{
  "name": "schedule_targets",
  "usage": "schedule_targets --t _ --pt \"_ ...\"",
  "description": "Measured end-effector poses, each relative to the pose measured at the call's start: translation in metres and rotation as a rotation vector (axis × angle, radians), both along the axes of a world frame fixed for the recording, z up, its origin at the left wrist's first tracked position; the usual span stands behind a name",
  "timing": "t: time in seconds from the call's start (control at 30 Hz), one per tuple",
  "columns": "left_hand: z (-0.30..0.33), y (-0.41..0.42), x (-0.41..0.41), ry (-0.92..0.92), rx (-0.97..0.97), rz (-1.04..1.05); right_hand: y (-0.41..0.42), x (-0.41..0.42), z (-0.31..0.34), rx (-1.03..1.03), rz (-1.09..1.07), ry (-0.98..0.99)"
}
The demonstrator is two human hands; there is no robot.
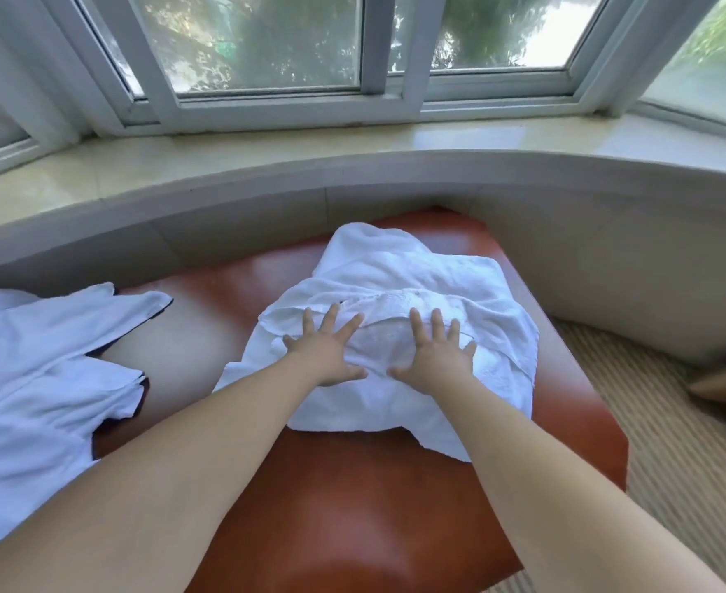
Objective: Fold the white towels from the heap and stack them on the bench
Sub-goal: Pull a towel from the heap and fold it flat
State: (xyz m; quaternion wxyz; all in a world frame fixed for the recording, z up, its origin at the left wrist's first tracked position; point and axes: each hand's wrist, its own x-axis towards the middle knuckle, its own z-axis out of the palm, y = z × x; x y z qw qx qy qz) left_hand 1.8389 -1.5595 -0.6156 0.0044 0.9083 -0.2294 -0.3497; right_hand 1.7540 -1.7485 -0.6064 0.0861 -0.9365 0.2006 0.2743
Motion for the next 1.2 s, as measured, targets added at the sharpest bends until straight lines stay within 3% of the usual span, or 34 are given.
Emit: schedule_targets --t 0.3,0.67,1.2 --pt "0.049 0.099 -0.018 -0.132 -0.081 0.119 0.104 0.003 0.059 -0.032 0.253 -0.118" --pt "0.083 0.330 -0.053 -0.240 -0.071 0.386 0.324 0.023 0.083 -0.018 0.556 -0.168" --pt "0.055 0.631 -0.090 -0.136 0.001 0.748 0.628 0.055 0.060 0.037 0.904 -0.105"
